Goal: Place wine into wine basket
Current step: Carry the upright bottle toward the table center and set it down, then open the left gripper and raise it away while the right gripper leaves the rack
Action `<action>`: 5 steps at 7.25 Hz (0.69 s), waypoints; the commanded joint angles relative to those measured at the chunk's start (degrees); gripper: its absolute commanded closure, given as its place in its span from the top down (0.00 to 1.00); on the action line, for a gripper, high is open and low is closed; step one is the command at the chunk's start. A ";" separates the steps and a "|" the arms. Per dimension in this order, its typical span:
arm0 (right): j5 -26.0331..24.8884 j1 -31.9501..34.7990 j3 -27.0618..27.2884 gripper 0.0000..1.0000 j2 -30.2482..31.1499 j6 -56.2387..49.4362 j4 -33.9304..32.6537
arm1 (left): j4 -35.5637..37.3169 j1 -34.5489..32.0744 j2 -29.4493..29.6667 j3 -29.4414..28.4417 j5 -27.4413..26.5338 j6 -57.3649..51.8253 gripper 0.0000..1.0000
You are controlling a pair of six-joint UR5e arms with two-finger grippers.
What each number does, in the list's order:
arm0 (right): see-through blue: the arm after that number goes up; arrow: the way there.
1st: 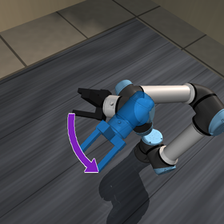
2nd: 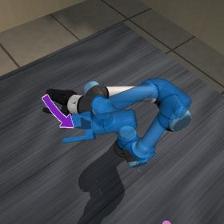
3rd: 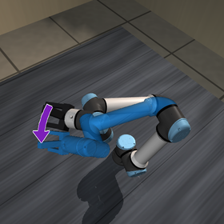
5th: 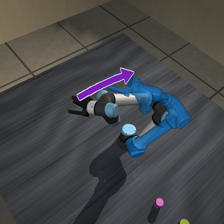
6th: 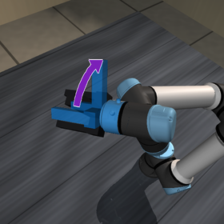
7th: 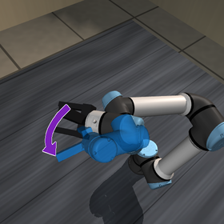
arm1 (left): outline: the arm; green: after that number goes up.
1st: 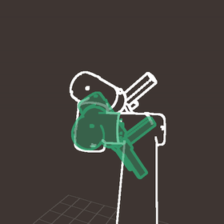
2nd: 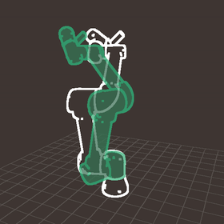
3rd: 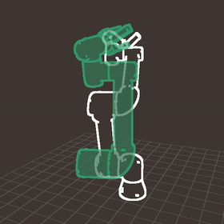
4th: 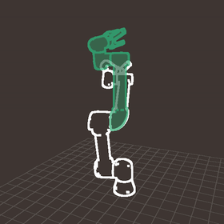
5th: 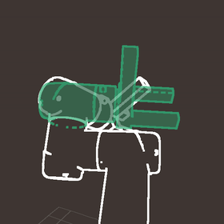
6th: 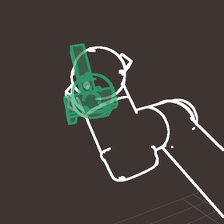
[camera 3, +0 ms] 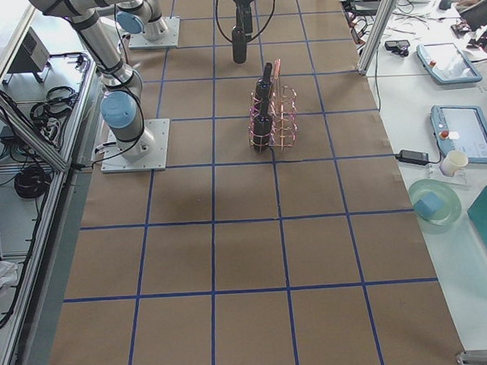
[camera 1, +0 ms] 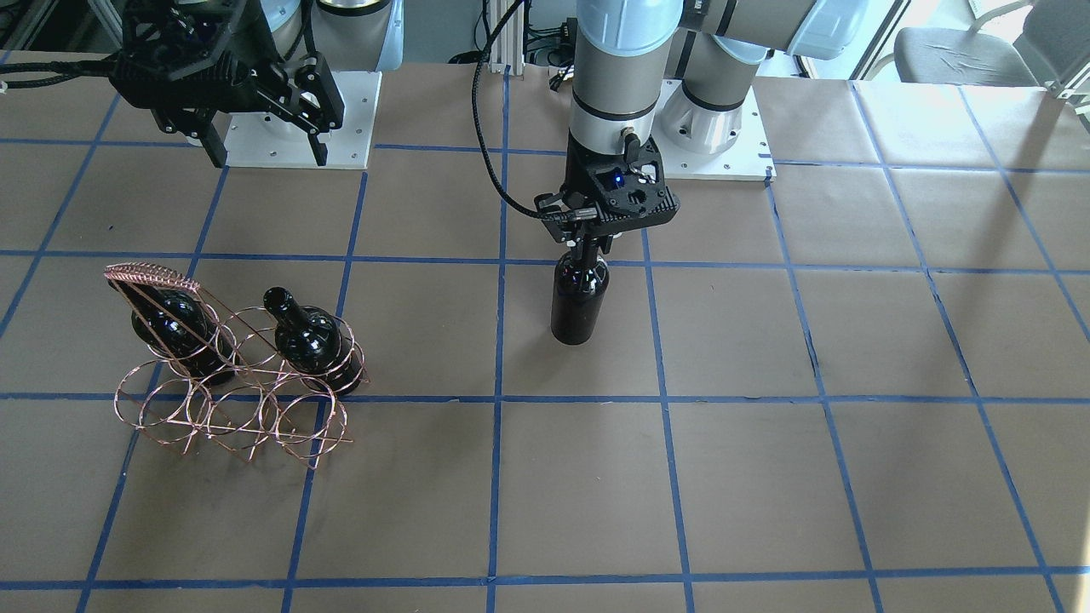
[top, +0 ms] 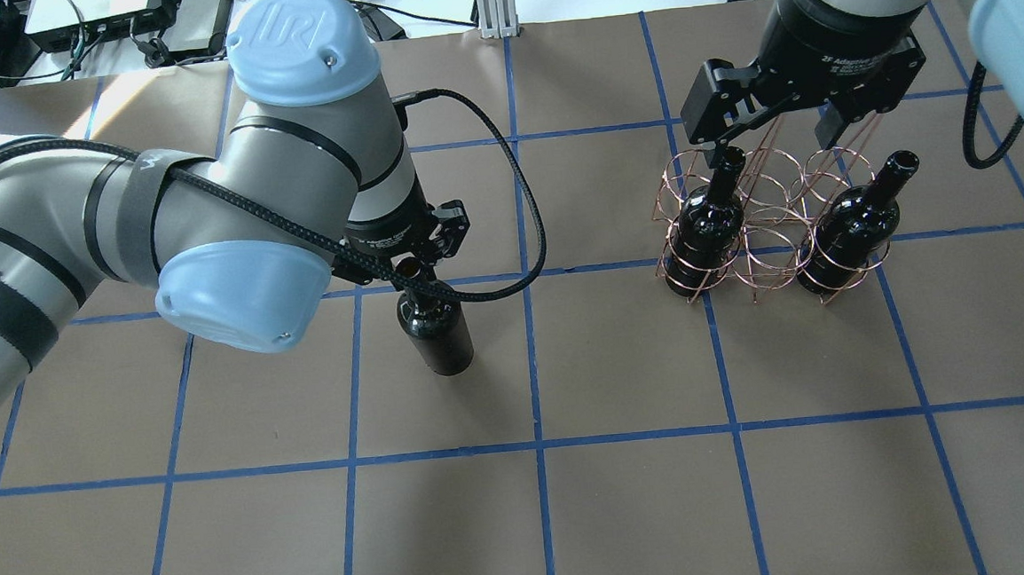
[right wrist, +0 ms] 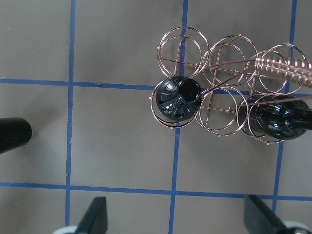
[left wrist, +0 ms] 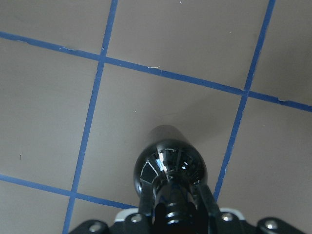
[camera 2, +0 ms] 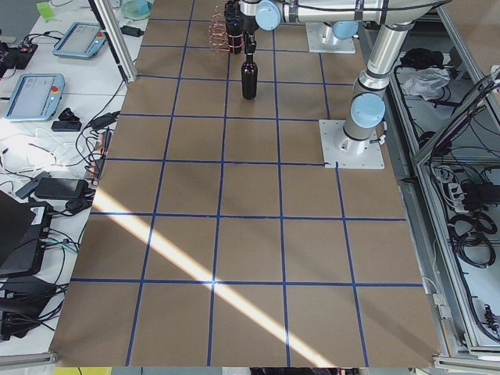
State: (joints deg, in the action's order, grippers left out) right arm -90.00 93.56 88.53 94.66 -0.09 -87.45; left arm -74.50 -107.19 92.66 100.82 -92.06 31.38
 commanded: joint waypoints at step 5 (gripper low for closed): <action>-0.09 1.35 0.07 1.00 0.00 1.22 0.00 | -16.23 13.56 -2.13 -14.73 -1.10 -21.23 1.00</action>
State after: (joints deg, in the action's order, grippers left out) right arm -90.06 93.91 88.59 94.69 0.35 -87.41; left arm -83.88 -97.18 90.87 91.53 -93.09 16.53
